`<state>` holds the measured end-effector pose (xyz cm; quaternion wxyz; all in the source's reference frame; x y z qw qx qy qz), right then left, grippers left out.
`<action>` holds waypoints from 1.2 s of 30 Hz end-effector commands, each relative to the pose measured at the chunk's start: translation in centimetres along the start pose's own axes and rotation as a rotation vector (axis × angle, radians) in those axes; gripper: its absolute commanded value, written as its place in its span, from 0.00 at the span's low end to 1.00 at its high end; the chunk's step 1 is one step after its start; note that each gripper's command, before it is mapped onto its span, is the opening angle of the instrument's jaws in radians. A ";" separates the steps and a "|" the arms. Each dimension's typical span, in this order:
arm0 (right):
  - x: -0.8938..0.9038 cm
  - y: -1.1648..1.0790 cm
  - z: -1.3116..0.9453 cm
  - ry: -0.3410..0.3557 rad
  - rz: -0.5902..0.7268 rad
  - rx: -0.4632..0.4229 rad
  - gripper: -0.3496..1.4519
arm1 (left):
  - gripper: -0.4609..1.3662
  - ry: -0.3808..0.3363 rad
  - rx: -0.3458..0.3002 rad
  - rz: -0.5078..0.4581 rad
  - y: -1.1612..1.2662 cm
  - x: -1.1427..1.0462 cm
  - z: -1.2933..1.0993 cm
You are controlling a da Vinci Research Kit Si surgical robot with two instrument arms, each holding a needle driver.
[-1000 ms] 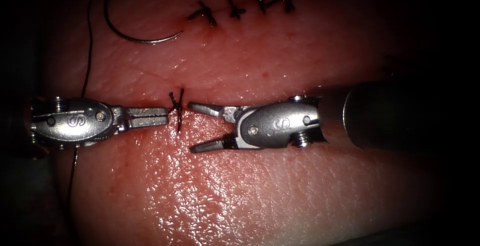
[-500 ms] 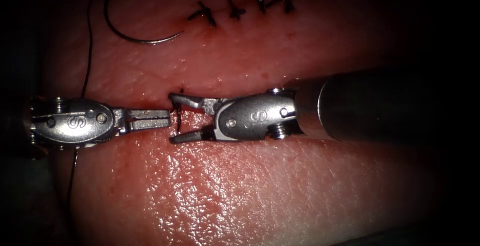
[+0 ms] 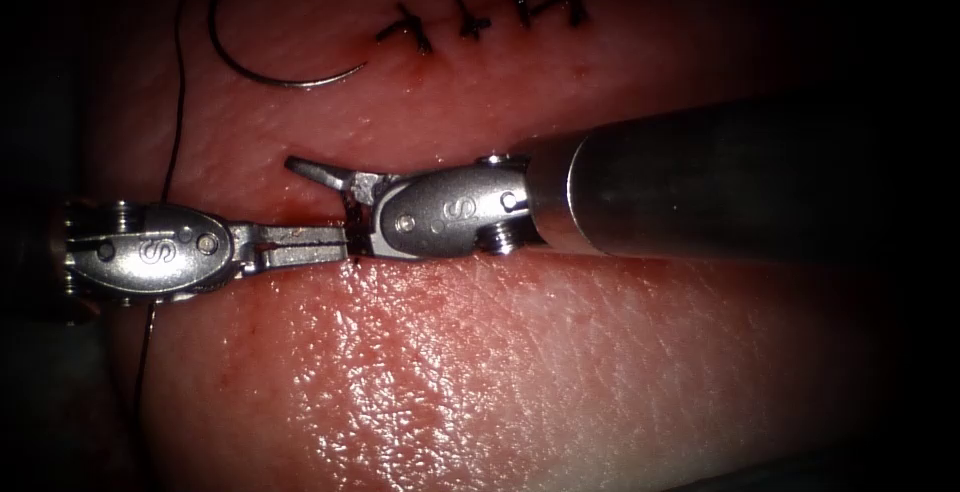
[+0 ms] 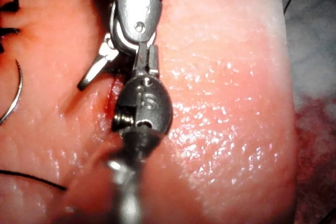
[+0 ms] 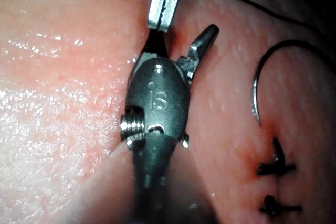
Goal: Wound Closure
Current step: Pick up tail of suture with left tool and pull taut, then using right hand snip extra suture length
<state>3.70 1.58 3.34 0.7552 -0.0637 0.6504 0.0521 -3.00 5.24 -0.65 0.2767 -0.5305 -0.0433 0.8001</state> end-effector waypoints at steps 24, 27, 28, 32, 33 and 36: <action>0.02 -0.12 0.17 0.017 -0.013 0.018 0.77 | 0.06 0.010 -0.021 0.012 0.08 -0.02 0.07; 0.05 -0.14 0.17 0.028 -0.012 0.025 0.75 | 0.06 0.010 -0.024 0.012 0.07 -0.02 0.06; 0.06 -0.15 0.17 0.033 -0.013 0.027 0.75 | 0.06 0.010 -0.025 0.011 0.07 -0.02 0.05; 0.08 -0.17 0.17 0.053 -0.014 0.046 0.74 | 0.06 0.010 -0.026 0.011 0.06 -0.02 0.04; 0.09 -0.17 0.17 0.061 -0.014 0.050 0.73 | 0.06 0.010 -0.027 0.011 0.06 -0.02 0.04; 0.08 -0.18 0.17 0.079 -0.016 0.063 0.39 | 0.06 0.010 -0.027 0.011 0.06 -0.02 0.04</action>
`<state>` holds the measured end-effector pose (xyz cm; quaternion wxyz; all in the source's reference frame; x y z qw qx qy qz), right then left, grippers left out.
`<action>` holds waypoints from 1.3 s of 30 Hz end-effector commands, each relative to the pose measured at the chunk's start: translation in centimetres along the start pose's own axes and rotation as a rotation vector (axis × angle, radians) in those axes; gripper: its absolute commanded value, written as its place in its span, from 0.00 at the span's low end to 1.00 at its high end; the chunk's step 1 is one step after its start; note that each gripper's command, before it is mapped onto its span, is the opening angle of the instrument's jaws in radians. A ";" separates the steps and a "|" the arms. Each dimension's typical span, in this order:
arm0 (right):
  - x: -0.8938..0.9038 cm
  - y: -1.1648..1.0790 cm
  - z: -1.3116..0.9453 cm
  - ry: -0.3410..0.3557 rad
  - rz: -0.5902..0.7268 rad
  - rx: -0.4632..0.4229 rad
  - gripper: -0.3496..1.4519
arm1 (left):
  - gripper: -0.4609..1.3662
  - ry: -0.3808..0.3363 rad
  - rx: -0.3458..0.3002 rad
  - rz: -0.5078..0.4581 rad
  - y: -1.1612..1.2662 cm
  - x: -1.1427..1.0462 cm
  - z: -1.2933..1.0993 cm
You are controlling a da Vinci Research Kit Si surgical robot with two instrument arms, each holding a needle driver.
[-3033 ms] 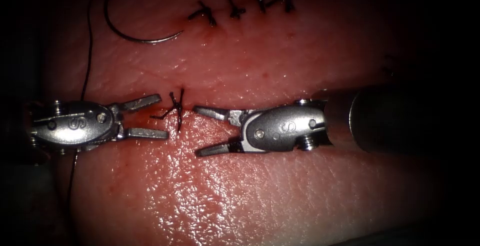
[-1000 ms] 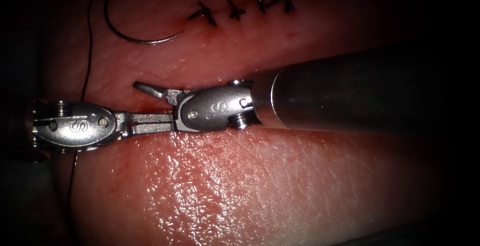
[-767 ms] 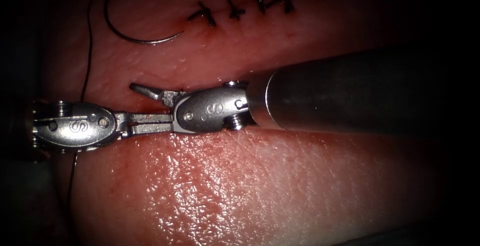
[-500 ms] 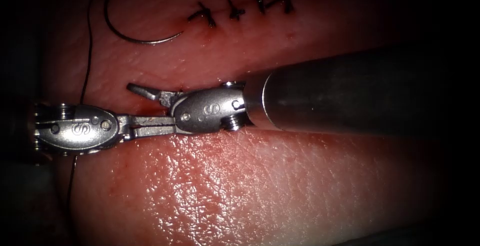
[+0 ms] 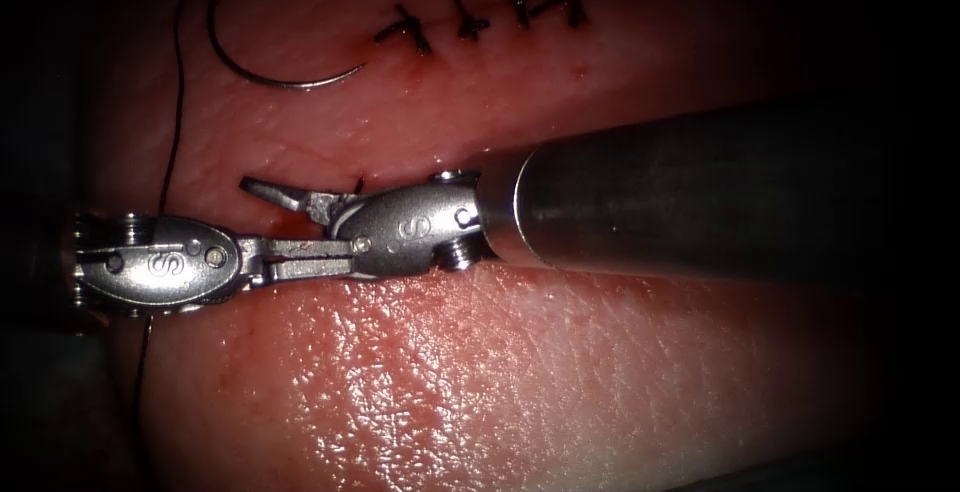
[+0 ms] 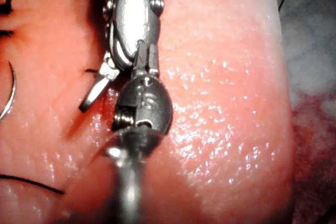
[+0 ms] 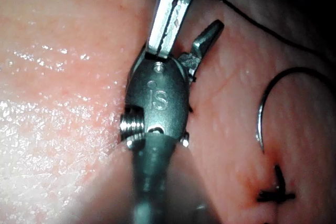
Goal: Wound Closure
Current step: Using right hand snip extra suture length, then set down the suture off-cut
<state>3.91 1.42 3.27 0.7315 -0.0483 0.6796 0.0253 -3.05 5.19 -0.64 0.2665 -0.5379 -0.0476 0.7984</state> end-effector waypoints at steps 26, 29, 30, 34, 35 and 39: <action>0.00 0.15 -0.32 -0.103 -0.020 -0.033 0.94 | 0.06 0.003 -0.012 0.030 0.13 0.01 -0.11; 0.04 0.21 -0.46 -0.102 -0.011 -0.045 0.96 | 0.06 0.004 -0.014 0.042 0.15 0.02 -0.11; 0.04 0.22 -0.49 -0.101 -0.010 -0.047 0.96 | 0.06 0.006 -0.017 0.048 0.16 0.02 -0.11; 0.05 0.29 -0.69 -0.110 -0.002 -0.063 0.96 | 0.06 0.009 -0.024 0.059 0.20 0.04 -0.11; 0.05 0.30 -0.74 -0.113 -0.001 -0.065 0.96 | 0.06 0.010 -0.026 0.065 0.21 0.05 -0.10; 0.02 0.36 -0.99 -0.135 -0.028 -0.079 0.94 | 0.06 0.018 -0.040 0.081 0.29 0.10 -0.02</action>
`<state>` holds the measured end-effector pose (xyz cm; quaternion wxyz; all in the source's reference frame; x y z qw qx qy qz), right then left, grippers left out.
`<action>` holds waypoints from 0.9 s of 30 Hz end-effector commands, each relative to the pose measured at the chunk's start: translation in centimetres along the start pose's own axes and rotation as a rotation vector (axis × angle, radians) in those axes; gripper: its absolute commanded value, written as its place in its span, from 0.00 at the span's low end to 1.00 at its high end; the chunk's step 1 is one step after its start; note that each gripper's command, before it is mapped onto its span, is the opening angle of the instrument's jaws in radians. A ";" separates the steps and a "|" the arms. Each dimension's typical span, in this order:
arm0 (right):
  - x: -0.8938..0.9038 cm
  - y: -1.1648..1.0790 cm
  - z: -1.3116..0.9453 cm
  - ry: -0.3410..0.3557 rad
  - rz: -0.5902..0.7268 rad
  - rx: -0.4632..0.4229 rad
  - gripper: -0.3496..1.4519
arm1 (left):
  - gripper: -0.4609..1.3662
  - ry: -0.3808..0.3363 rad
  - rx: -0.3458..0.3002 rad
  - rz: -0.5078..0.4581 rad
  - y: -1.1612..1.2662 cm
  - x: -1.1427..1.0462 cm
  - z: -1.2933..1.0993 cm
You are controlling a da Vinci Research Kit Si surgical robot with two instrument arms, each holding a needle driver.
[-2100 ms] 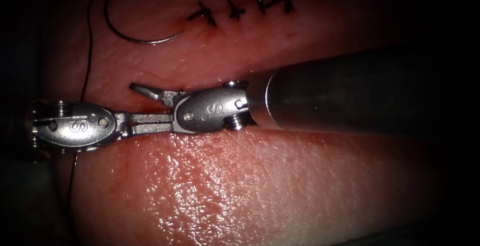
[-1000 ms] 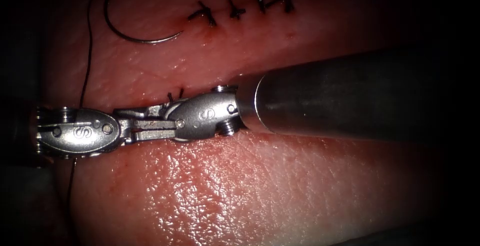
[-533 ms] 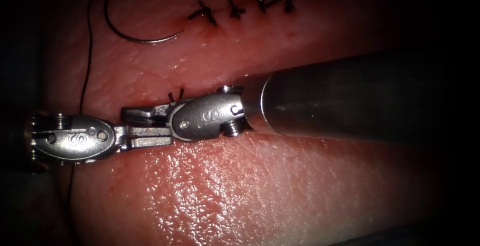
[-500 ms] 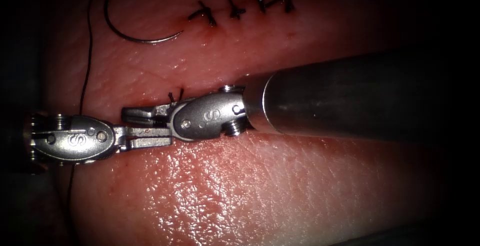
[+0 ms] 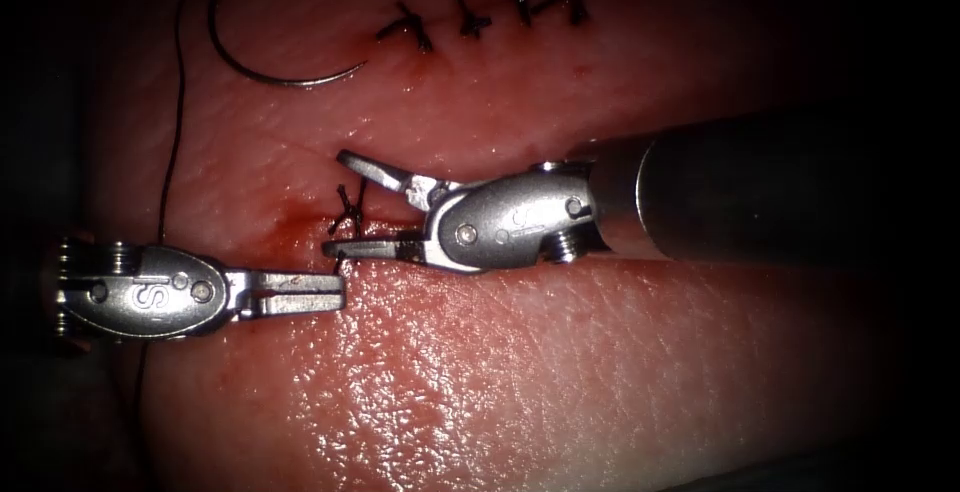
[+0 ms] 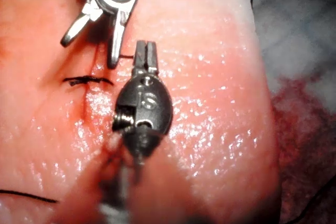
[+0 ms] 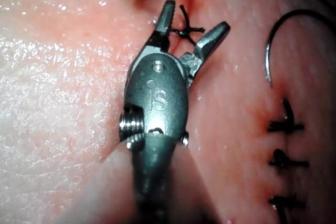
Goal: Wound Closure
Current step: Set down the suture off-cut
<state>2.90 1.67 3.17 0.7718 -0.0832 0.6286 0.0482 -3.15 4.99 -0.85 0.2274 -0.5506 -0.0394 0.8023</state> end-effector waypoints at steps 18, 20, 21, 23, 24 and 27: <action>-0.20 0.55 -1.26 -0.196 -0.009 -0.252 0.93 | 0.06 0.067 -0.116 0.054 0.61 0.09 1.02; -0.22 0.58 -1.35 -0.210 -0.010 -0.265 0.93 | 0.06 0.074 -0.139 0.051 0.71 0.08 1.16; -0.23 0.59 -1.38 -0.219 -0.011 -0.271 0.93 | 0.06 0.077 -0.148 0.052 0.76 0.08 1.22; -0.25 0.61 -1.44 -0.233 -0.013 -0.283 0.92 | 0.06 0.085 -0.178 0.051 0.88 0.09 1.38; -0.25 0.61 -1.45 -0.235 -0.013 -0.284 0.92 | 0.06 0.087 -0.189 0.052 0.92 0.10 1.44; -0.27 0.62 -1.47 -0.239 -0.015 -0.288 0.92 | 0.06 0.091 -0.220 0.041 1.06 0.10 1.64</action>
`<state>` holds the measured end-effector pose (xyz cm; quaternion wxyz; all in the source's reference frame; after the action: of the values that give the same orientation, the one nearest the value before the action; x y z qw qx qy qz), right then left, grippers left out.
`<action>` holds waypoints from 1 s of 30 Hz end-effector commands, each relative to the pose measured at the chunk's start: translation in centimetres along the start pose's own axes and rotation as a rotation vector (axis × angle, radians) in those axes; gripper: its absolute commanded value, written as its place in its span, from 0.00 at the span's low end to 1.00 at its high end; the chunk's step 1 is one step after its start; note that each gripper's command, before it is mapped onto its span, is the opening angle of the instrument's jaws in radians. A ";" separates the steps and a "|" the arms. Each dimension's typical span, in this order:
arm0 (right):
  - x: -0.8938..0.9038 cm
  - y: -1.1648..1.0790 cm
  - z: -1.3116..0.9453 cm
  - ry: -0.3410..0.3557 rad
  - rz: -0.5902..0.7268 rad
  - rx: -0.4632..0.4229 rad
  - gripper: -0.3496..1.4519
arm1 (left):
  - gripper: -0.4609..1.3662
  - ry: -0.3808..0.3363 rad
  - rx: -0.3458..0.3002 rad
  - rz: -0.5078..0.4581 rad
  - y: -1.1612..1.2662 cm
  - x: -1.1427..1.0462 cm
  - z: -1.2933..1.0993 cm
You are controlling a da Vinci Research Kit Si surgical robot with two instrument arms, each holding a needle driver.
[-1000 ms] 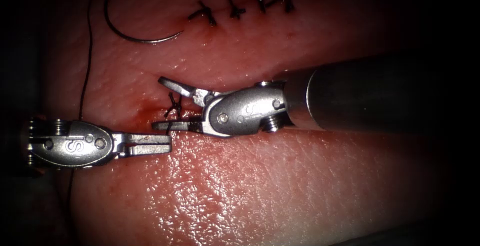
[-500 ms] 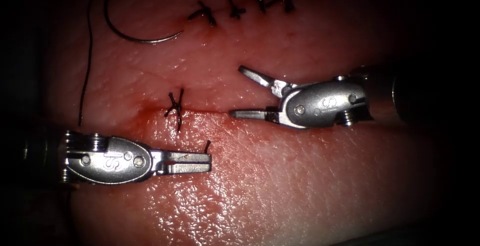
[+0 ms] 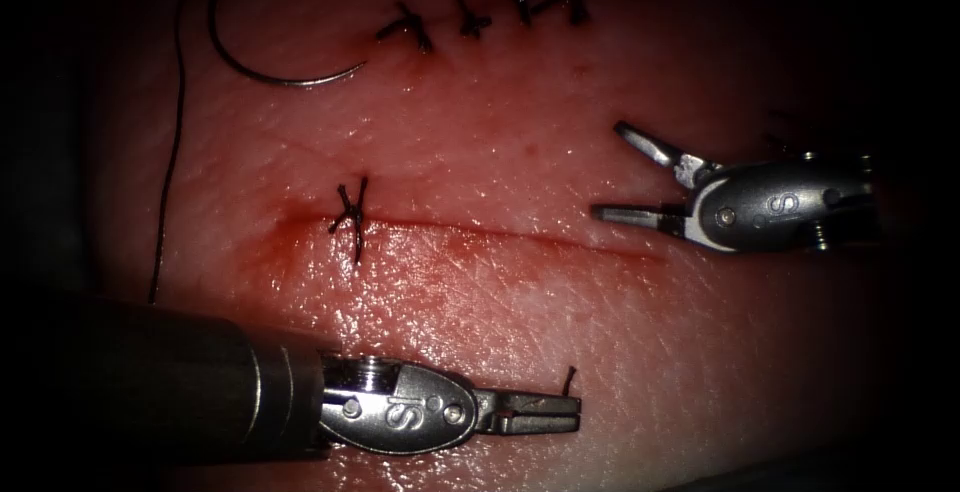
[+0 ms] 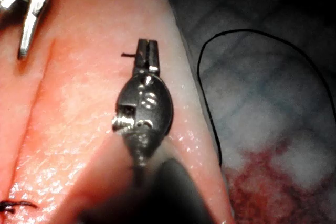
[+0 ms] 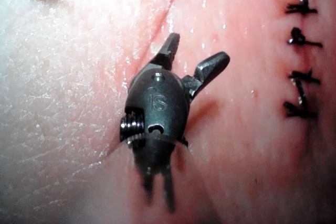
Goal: Wound Closure
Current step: Set down the suture off-cut
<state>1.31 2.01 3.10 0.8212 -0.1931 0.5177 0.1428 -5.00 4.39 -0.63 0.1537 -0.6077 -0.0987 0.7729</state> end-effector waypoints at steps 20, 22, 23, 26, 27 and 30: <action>0.02 -0.08 0.05 0.011 -0.003 0.007 0.90 | 0.63 -0.026 -0.053 -0.244 0.08 -0.77 0.44; 0.03 -0.09 0.06 0.015 -0.003 0.007 0.90 | 0.64 -0.033 -0.036 -0.275 0.03 -0.86 0.37; 0.03 -0.09 0.07 0.017 -0.003 0.008 0.90 | 0.64 -0.033 -0.030 -0.280 0.01 -0.89 0.34; 0.04 -0.10 0.08 0.018 -0.003 0.009 0.90 | 0.66 -0.046 -0.015 -0.301 -0.06 -0.97 0.25; 0.04 -0.11 0.08 0.018 -0.003 0.008 0.90 | 0.68 -0.046 -0.003 -0.307 -0.09 -1.00 0.21; 0.05 -0.11 0.09 0.020 -0.003 0.010 0.90 | 0.69 -0.046 0.010 -0.309 -0.13 -1.04 0.12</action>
<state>1.45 1.95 3.11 0.8168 -0.1927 0.5259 0.1383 -4.84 4.15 0.40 0.2714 -0.5667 -0.1918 0.7539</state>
